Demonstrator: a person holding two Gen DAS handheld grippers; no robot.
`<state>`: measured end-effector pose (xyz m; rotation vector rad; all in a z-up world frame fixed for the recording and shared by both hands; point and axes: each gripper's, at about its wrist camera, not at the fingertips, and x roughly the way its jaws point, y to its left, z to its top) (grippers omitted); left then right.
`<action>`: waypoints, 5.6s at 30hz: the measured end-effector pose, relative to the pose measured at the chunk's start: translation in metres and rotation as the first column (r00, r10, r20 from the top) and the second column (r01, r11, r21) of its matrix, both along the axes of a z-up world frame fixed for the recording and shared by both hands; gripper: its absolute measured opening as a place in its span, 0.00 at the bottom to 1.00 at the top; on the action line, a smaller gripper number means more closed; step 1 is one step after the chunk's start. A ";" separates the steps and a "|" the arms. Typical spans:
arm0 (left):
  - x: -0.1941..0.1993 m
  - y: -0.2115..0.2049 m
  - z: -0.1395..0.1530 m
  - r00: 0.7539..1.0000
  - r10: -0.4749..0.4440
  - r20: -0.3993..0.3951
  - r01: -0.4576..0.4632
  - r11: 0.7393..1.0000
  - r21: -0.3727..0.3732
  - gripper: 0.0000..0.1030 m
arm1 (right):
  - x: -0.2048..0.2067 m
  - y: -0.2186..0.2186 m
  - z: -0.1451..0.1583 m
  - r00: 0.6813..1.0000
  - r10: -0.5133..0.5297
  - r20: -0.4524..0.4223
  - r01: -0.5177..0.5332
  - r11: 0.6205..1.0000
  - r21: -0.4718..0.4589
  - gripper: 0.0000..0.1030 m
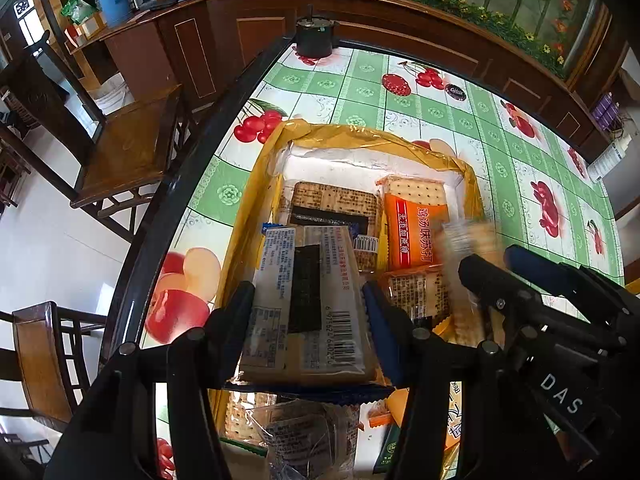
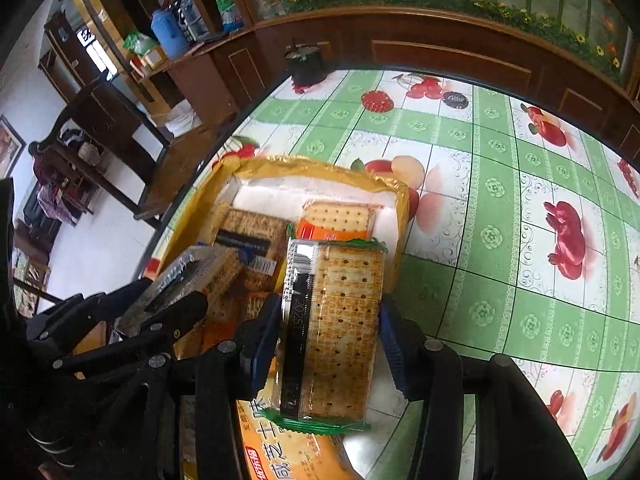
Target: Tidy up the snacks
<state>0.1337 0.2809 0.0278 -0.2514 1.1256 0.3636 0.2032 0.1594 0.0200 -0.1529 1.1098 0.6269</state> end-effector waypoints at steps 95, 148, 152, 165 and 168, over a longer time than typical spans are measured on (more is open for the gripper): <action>-0.222 -0.133 0.003 0.958 0.137 0.251 -0.181 0.970 0.160 0.52 | -0.259 -0.151 0.010 0.939 0.140 0.314 -0.123 0.990 -0.071 0.83; -0.217 -0.136 0.008 0.968 0.078 0.239 -0.126 0.973 0.194 0.74 | -0.253 -0.164 0.011 0.947 0.076 0.311 -0.052 0.995 -0.087 0.83; -0.215 -0.131 0.005 0.970 0.077 0.231 -0.112 0.983 0.145 0.74 | -0.253 -0.165 0.011 0.947 0.075 0.313 -0.050 0.995 -0.088 0.83; -0.217 -0.141 0.009 0.964 0.072 0.256 -0.129 0.968 0.213 0.74 | -0.250 -0.160 0.005 0.949 0.086 0.303 -0.056 0.993 -0.106 0.83; -0.216 -0.138 0.009 0.965 0.071 0.253 -0.121 0.975 0.186 0.74 | -0.249 -0.159 0.004 0.950 0.088 0.300 -0.057 0.992 -0.108 0.83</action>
